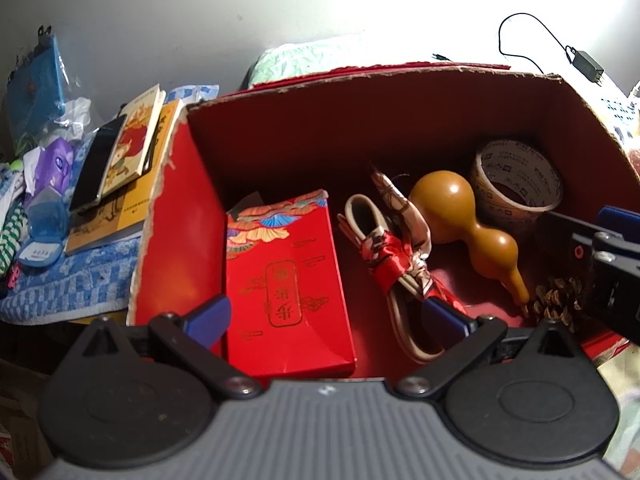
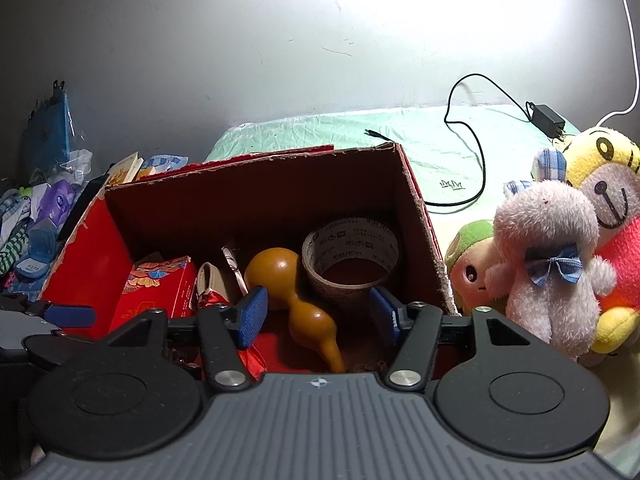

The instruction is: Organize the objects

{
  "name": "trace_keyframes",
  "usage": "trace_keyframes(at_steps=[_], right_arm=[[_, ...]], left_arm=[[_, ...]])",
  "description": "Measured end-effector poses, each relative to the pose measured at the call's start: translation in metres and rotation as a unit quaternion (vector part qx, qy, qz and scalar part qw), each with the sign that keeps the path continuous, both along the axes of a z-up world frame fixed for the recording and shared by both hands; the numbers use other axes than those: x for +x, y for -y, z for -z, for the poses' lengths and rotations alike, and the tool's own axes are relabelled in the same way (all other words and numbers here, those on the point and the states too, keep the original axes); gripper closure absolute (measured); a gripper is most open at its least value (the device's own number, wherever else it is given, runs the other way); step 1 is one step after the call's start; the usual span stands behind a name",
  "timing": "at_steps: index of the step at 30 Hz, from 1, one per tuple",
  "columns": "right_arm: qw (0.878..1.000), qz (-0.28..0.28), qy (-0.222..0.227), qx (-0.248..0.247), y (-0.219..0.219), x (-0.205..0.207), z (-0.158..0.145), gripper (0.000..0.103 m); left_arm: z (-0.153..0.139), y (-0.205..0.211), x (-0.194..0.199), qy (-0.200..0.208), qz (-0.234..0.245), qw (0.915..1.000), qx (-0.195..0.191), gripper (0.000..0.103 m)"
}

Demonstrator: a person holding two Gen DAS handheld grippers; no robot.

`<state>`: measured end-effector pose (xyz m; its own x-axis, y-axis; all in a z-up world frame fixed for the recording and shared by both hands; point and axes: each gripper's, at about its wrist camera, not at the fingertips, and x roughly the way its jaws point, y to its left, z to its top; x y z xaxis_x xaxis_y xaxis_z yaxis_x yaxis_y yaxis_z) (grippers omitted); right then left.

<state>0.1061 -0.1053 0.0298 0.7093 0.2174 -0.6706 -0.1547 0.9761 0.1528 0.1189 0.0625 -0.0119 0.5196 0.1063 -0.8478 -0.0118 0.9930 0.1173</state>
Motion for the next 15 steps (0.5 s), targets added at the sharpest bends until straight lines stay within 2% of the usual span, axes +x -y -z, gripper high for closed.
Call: trace_keyframes(at_steps=[4, 15], right_arm=[[1.0, 0.0, 0.005, 0.002, 0.0008, -0.0012, 0.0003, 0.043], [1.0, 0.002, 0.013, 0.017, 0.0046, -0.0035, 0.0002, 0.044]], left_arm=[[-0.0029, -0.0029, -0.0004, 0.005, -0.001, 0.9999, -0.012, 0.002], [-0.0071, -0.006, 0.0006, 0.016, 0.001, 0.9998, -0.013, 0.002]])
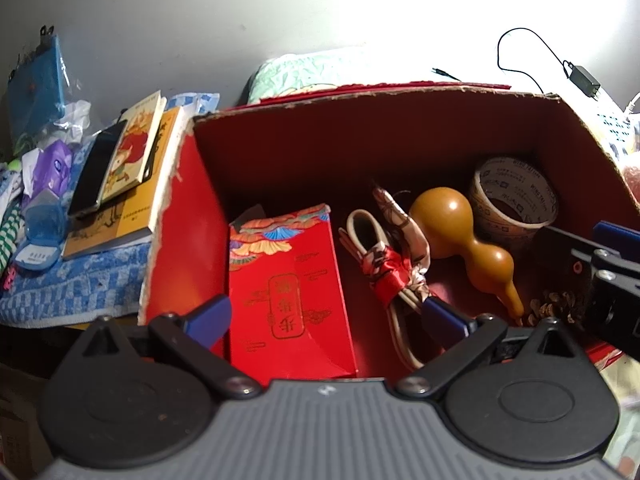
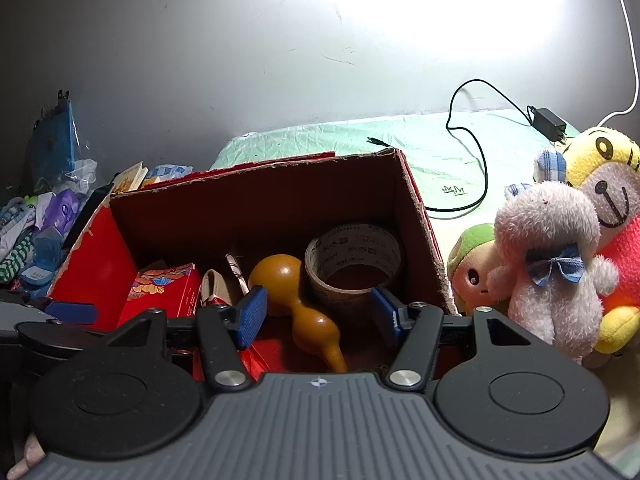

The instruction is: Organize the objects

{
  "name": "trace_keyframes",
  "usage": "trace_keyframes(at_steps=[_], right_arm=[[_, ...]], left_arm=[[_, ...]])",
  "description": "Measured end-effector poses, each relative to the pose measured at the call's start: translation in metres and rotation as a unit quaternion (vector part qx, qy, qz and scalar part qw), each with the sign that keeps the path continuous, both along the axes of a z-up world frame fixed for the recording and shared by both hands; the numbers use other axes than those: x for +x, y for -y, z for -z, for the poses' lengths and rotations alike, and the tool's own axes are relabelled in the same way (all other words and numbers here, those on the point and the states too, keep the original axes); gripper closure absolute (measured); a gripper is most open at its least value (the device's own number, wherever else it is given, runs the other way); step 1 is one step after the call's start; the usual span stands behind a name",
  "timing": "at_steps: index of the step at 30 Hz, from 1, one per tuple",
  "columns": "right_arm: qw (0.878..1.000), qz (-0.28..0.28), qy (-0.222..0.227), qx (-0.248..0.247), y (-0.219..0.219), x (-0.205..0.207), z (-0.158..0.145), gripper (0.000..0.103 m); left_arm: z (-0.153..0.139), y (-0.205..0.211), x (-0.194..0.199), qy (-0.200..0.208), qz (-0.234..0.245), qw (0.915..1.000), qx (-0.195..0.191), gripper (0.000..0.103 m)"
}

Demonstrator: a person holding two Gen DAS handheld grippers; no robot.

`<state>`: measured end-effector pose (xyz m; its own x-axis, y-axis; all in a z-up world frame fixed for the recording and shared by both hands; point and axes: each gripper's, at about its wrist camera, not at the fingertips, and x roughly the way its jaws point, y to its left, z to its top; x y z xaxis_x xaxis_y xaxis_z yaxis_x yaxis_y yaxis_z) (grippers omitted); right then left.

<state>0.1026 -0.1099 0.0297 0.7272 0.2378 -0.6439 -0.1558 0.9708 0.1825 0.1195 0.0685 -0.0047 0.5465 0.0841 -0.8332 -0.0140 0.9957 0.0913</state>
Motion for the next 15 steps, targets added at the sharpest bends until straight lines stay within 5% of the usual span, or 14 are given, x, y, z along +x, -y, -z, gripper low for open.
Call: trace_keyframes(at_steps=[15], right_arm=[[0.999, 0.023, 0.008, 0.027, 0.006, -0.002, -0.008, 0.044]], left_arm=[[-0.019, -0.007, 0.0, 0.034, -0.006, 0.9994, 0.003, 0.001]])
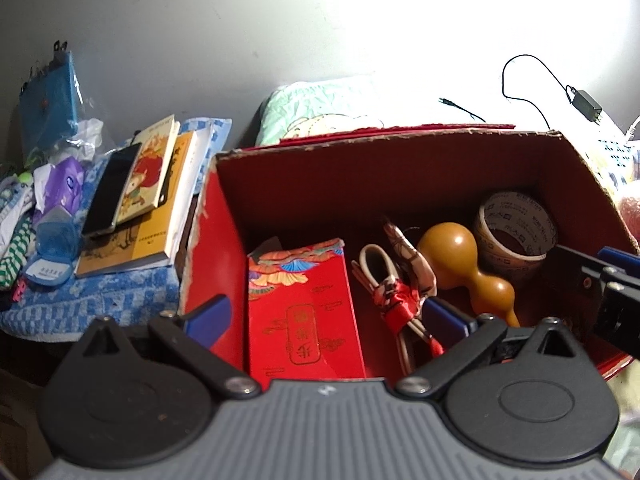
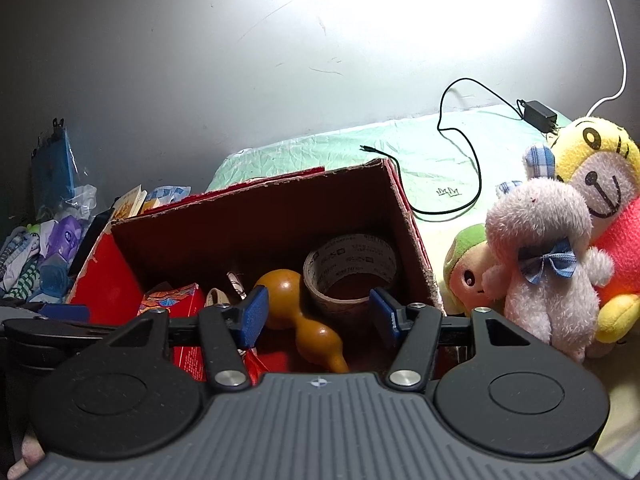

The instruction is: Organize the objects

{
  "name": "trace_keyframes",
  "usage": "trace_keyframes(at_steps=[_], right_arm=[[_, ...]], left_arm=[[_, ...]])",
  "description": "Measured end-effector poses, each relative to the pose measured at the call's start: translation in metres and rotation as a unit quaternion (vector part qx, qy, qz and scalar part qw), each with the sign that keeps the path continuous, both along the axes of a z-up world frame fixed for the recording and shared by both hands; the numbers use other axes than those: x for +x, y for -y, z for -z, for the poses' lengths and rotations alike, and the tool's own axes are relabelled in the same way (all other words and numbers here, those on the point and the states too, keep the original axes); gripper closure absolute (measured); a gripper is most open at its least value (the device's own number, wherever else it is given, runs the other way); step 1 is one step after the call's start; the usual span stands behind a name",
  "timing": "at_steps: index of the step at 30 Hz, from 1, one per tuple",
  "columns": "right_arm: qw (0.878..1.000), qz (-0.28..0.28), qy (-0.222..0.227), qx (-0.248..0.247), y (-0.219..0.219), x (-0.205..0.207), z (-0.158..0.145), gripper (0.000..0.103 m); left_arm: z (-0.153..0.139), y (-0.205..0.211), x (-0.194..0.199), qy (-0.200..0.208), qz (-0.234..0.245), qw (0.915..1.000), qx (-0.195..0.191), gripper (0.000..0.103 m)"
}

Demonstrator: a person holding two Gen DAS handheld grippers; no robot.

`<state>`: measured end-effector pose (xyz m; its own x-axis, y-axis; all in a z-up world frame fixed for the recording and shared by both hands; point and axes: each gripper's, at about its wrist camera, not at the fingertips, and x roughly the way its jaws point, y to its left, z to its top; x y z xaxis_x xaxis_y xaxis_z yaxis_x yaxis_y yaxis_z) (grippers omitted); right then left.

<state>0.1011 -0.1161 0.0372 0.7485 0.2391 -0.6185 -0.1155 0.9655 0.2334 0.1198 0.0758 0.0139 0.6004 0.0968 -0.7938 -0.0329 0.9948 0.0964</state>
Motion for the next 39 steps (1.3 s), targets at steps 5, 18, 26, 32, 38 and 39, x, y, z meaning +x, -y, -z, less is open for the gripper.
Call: trace_keyframes(at_steps=[5, 18, 26, 32, 38, 39], right_arm=[[1.0, 0.0, 0.014, -0.001, 0.0, -0.002, -0.005, 0.044], [1.0, 0.0, 0.01, -0.001, 0.002, -0.005, -0.002, 0.044], [1.0, -0.006, 0.003, -0.005, 0.0, -0.004, 0.001, 0.044], [1.0, -0.008, -0.003, -0.007, -0.001, -0.004, 0.005, 0.045], [1.0, -0.009, 0.0, -0.009, -0.001, -0.004, 0.005, 0.045], [1.0, -0.009, 0.0, -0.008, -0.001, -0.004, 0.005, 0.044]], left_arm=[[-0.004, 0.001, -0.003, 0.007, 0.001, 1.0, 0.0, 0.001], [0.001, 0.003, -0.003, -0.008, 0.001, 1.0, 0.0, 0.001], [0.008, 0.004, -0.002, -0.017, 0.0, 0.9998, 0.0, 0.001], [0.013, 0.004, 0.0, -0.026, 0.003, 0.9996, -0.003, 0.001], [0.019, 0.004, 0.0, -0.037, 0.003, 0.9993, -0.005, 0.001], [0.019, 0.004, 0.0, -0.037, 0.002, 0.9993, -0.006, 0.001]])
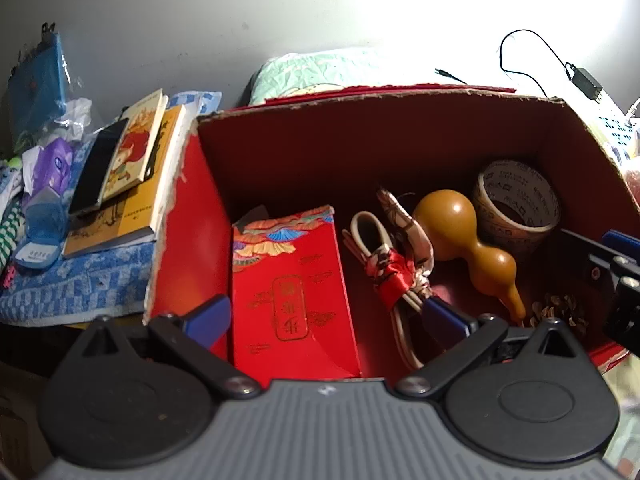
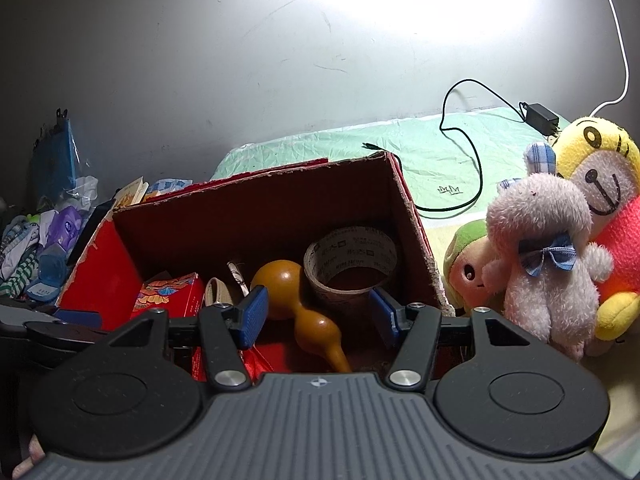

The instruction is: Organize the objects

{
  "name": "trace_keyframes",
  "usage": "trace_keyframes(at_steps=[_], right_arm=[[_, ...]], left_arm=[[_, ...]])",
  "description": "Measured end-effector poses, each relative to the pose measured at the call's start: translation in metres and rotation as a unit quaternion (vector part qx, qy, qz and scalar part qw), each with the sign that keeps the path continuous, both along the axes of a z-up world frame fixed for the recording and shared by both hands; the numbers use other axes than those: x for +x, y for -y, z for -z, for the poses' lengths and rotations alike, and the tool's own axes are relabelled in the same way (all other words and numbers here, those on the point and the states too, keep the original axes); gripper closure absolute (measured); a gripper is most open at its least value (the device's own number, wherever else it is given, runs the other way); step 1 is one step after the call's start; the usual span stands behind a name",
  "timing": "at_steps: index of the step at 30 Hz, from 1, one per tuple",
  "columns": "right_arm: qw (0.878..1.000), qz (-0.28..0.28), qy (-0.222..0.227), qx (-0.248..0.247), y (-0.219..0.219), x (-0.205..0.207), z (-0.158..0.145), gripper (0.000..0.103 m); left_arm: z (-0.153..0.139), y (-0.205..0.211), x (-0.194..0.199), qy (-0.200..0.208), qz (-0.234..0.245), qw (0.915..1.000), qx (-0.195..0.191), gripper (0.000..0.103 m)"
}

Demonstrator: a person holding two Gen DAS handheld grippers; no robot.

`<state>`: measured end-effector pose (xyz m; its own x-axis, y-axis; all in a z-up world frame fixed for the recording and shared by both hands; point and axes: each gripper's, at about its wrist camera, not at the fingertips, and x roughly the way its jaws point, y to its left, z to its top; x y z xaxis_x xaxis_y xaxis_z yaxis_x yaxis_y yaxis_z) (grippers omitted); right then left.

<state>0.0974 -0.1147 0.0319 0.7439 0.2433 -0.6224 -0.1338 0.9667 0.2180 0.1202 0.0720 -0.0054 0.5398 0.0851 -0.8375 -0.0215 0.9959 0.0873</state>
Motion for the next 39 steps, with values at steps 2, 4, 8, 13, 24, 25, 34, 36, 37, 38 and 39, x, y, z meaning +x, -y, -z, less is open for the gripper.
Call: trace_keyframes(at_steps=[2, 4, 8, 13, 24, 25, 34, 36, 37, 38, 39], right_arm=[[1.0, -0.001, 0.0, 0.002, 0.0008, 0.0002, -0.0001, 0.044], [1.0, -0.001, -0.001, 0.002, 0.0011, 0.0007, -0.0002, 0.044], [1.0, -0.001, -0.001, 0.003, 0.0011, 0.0005, 0.0, 0.044], [1.0, -0.001, 0.0, 0.002, 0.001, 0.0005, 0.0001, 0.044], [1.0, -0.002, 0.001, -0.003, -0.0001, 0.0002, 0.0006, 0.044], [1.0, -0.002, 0.001, -0.004, -0.0001, 0.0001, 0.0006, 0.044], [1.0, -0.004, 0.002, -0.007, -0.0004, 0.0006, 0.0005, 0.043], [1.0, -0.003, 0.002, -0.006, -0.0005, 0.0003, 0.0006, 0.043], [1.0, -0.003, 0.002, -0.006, -0.0005, 0.0003, 0.0006, 0.043], [1.0, -0.003, 0.002, -0.006, -0.0005, 0.0003, 0.0005, 0.043], [1.0, -0.004, 0.002, -0.007, -0.0006, 0.0003, 0.0004, 0.043]], left_arm=[[0.0006, -0.0001, 0.0003, 0.0, 0.0, 1.0, 0.001, 0.001], [0.0006, -0.0002, 0.0005, 0.0, 0.0, 1.0, 0.001, 0.001], [0.0003, 0.0, 0.0005, 0.0, 0.0, 1.0, 0.0, 0.001], [0.0003, 0.0, 0.0005, 0.0, 0.0, 1.0, 0.001, 0.001], [0.0008, 0.0005, 0.0005, 0.001, 0.0, 1.0, 0.002, 0.001], [0.0009, 0.0, 0.0005, 0.001, 0.0, 1.0, 0.003, 0.001], [0.0016, 0.0004, 0.0001, 0.001, 0.0, 1.0, 0.007, 0.001], [0.0016, 0.0004, 0.0001, 0.001, 0.0, 1.0, 0.007, 0.001], [0.0017, 0.0004, 0.0002, 0.001, 0.0, 1.0, 0.007, 0.001], [0.0018, 0.0009, 0.0, 0.001, 0.0, 1.0, 0.008, 0.001], [0.0021, 0.0012, 0.0002, 0.001, 0.0, 1.0, 0.008, 0.001]])
